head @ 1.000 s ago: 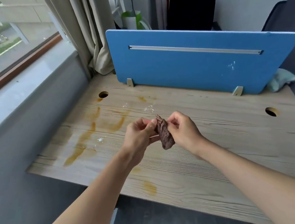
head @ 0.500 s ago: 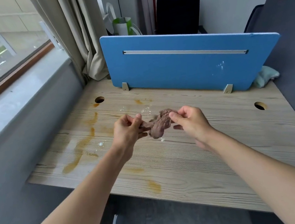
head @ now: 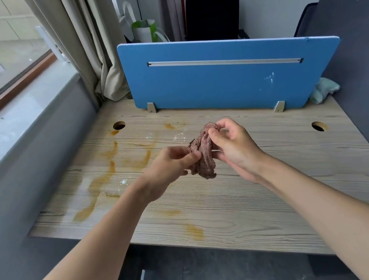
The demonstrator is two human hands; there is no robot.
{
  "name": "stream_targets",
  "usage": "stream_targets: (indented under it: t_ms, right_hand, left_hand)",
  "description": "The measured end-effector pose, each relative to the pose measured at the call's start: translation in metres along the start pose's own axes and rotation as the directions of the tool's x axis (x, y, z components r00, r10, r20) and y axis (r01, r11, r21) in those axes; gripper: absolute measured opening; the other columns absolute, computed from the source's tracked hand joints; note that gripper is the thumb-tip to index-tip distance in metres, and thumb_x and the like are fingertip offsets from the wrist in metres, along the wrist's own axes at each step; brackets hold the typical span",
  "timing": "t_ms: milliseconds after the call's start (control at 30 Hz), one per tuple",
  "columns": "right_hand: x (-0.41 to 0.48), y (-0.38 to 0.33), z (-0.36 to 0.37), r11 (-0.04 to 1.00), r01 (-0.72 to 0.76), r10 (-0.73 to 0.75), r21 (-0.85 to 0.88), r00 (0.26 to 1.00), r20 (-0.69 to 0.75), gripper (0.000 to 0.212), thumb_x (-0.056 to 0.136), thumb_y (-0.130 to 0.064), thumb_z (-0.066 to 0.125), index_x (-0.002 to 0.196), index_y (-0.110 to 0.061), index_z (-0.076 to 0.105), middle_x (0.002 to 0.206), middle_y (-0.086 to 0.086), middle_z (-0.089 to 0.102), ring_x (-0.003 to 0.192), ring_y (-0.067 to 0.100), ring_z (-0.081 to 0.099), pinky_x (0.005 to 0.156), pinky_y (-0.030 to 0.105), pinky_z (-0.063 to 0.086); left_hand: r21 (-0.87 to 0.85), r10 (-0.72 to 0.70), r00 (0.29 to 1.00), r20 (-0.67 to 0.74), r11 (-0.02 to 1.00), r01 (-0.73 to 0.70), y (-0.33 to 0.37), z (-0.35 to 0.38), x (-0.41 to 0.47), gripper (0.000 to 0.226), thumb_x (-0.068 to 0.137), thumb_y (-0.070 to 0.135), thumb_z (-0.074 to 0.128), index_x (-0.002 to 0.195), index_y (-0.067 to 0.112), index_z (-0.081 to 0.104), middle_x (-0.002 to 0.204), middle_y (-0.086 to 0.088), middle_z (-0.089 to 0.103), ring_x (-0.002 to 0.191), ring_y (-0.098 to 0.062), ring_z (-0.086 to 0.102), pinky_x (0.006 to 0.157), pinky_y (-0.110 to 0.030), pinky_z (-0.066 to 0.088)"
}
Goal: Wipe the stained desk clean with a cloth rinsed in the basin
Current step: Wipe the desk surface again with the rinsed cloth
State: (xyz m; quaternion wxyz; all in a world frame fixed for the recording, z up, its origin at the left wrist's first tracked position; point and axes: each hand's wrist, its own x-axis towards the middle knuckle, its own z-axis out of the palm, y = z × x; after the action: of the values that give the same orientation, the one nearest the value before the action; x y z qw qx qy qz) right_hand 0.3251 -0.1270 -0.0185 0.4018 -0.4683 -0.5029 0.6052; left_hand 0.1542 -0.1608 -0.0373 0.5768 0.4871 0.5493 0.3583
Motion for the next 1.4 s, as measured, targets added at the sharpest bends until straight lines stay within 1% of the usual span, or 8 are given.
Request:
stream_targets:
  t_ms: [167, 500, 633, 767, 933, 1033, 1167, 1400]
  right_hand:
    - [-0.006, 0.010, -0.003, 0.990, -0.127, 0.131, -0.061, 0.989, 0.066, 0.084, 0.078, -0.038, 0.081, 0.145, -0.021, 0.032, 0.132, 0.009, 0.054, 0.120, 0.023, 0.058, 0.103, 0.040, 0.044]
    - [0.003, 0.016, -0.004, 0.989, -0.051, 0.017, -0.141, 0.972, -0.234, 0.005, 0.097, -0.009, 0.061, 0.095, -0.013, 0.063, 0.102, 0.014, 0.072, 0.102, 0.030, 0.068, 0.095, 0.045, 0.055]
    - [0.007, 0.025, -0.005, 0.977, -0.180, 0.157, -0.115, 0.971, -0.181, 0.011, 0.099, -0.023, 0.058, 0.104, -0.013, 0.061, 0.115, 0.015, 0.065, 0.112, 0.029, 0.061, 0.107, 0.059, 0.043]
    - [-0.006, 0.031, 0.002, 0.962, -0.265, 0.267, -0.059, 0.964, 0.014, 0.069, 0.077, -0.029, 0.085, 0.129, -0.016, 0.042, 0.124, 0.012, 0.064, 0.115, 0.025, 0.064, 0.106, 0.048, 0.047]
    - [0.004, 0.037, -0.014, 0.942, -0.228, 0.201, -0.247, 0.971, -0.130, 0.008, 0.092, -0.007, 0.062, 0.099, -0.007, 0.066, 0.104, 0.023, 0.070, 0.104, 0.039, 0.067, 0.095, 0.059, 0.052]
    - [0.008, 0.026, -0.020, 0.950, -0.267, 0.242, -0.164, 0.957, -0.159, 0.018, 0.101, 0.001, 0.045, 0.098, -0.005, 0.062, 0.110, 0.022, 0.067, 0.105, 0.036, 0.067, 0.087, 0.051, 0.059]
    - [0.019, 0.025, -0.027, 0.934, -0.346, 0.323, -0.089, 0.925, -0.201, 0.036, 0.101, 0.007, 0.033, 0.105, -0.015, 0.061, 0.105, 0.015, 0.070, 0.096, 0.030, 0.070, 0.083, 0.047, 0.060]
    - [0.013, 0.021, -0.037, 0.793, -0.588, 0.603, 0.159, 0.794, -0.073, 0.032, 0.104, 0.002, 0.029, 0.086, -0.001, 0.055, 0.070, 0.014, 0.067, 0.059, 0.025, 0.066, 0.054, 0.038, 0.055]
  left_hand:
    - [-0.223, 0.074, 0.994, -0.084, 0.970, -0.091, 0.000, 0.012, 0.001, 0.014, 0.092, 0.014, 0.064, 0.092, 0.005, 0.054, 0.089, -0.018, 0.063, 0.075, -0.023, 0.061, 0.068, -0.034, 0.053]
    - [-0.365, -0.059, 0.919, -0.389, 0.926, -0.095, 0.004, 0.014, 0.006, 0.027, 0.107, 0.021, 0.042, 0.092, 0.003, 0.055, 0.075, -0.004, 0.066, 0.062, -0.012, 0.063, 0.060, -0.026, 0.054]
    - [-0.318, -0.042, 0.936, -0.349, 0.945, -0.076, -0.002, 0.013, 0.005, 0.027, 0.108, 0.024, 0.039, 0.093, 0.004, 0.052, 0.092, -0.015, 0.063, 0.083, -0.025, 0.063, 0.079, -0.040, 0.058]
    - [-0.192, -0.011, 0.938, -0.346, 0.980, -0.059, -0.006, 0.019, 0.003, 0.022, 0.106, 0.027, 0.044, 0.096, 0.009, 0.052, 0.102, -0.019, 0.063, 0.097, -0.034, 0.064, 0.090, -0.058, 0.055]
    - [-0.142, -0.006, 0.839, -0.544, 0.986, -0.085, -0.017, 0.003, 0.001, 0.020, 0.107, 0.027, 0.040, 0.098, 0.011, 0.048, 0.105, -0.015, 0.063, 0.095, -0.031, 0.068, 0.066, -0.051, 0.062]
    - [-0.339, -0.175, 0.817, -0.550, 0.941, -0.026, -0.022, -0.003, 0.003, 0.016, 0.109, 0.021, 0.035, 0.109, 0.010, 0.046, 0.106, -0.012, 0.063, 0.089, -0.027, 0.069, 0.065, -0.042, 0.062]
    - [-0.558, -0.272, 0.926, -0.262, 0.826, 0.085, -0.026, 0.002, 0.000, 0.038, 0.100, -0.001, 0.049, 0.133, 0.014, 0.037, 0.106, -0.019, 0.064, 0.079, -0.025, 0.069, 0.081, -0.054, 0.058]
    - [-0.509, -0.404, 0.687, -0.604, 0.859, 0.058, -0.036, 0.002, 0.025, 0.020, 0.100, 0.017, 0.058, 0.102, 0.015, 0.038, 0.095, -0.019, 0.054, 0.075, -0.034, 0.061, 0.054, -0.053, 0.057]
